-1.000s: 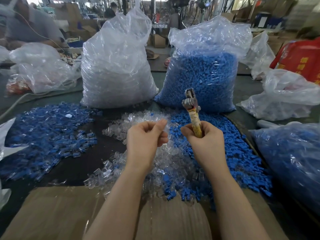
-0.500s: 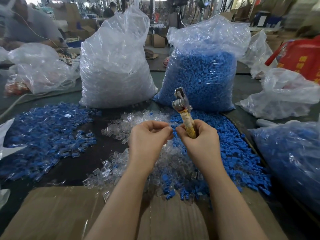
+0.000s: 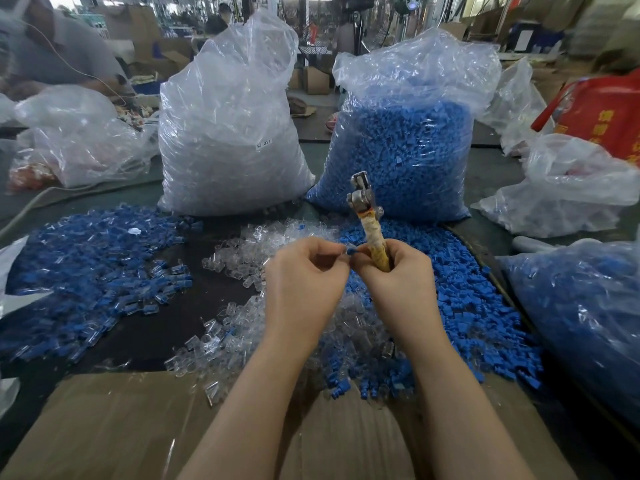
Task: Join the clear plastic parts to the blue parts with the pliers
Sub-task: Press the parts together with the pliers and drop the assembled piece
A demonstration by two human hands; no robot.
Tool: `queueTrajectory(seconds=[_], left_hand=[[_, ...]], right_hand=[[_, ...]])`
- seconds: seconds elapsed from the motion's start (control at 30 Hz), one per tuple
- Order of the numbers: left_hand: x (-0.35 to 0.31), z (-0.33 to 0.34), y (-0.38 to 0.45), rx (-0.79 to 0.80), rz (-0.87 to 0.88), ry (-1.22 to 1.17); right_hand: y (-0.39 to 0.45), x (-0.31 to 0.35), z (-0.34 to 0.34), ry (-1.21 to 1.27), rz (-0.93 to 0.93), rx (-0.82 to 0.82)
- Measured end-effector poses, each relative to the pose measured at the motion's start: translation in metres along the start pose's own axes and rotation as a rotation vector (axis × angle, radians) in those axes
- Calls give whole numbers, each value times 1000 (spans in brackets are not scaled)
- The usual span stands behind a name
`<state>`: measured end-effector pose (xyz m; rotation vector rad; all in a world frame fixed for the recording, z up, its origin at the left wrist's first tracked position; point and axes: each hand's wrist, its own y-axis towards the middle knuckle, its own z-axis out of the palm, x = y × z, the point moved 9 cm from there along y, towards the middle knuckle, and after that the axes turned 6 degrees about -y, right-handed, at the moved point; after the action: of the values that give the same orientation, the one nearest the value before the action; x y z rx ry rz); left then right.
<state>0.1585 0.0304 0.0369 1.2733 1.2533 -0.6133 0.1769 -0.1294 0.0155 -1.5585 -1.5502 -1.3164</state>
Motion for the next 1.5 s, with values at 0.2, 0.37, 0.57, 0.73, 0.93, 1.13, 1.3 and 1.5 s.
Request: queueTrajectory(seconds=[0.2,0.37,0.57,0.73,0.93,1.13,1.3,1.5], left_hand=[[2,-1,-1,-20,17,4],[13,-6,4,-48,-69,-92],[24,-6,5,-44,-248,-565],[22,-7,5,-57,-245,-684],[19,-11,6,-78,-212,-680],[17,-15,7,-81,-184,-653],[13,-16,8,-62,-139,-617],[14,-18,9,-56,-137,-608]], right_hand=[[-2,4,3,21,14,51],[-3,5,8,74,24,143],[-2,-7,6,-30,67,303],[-7,-9,11,-97,48,434],[-12,-11,18,-131,40,531],[-13,-10,20,-154,20,544],[-14,-7,23,-198,-27,551],[-13,-2,23,-289,-93,513]])
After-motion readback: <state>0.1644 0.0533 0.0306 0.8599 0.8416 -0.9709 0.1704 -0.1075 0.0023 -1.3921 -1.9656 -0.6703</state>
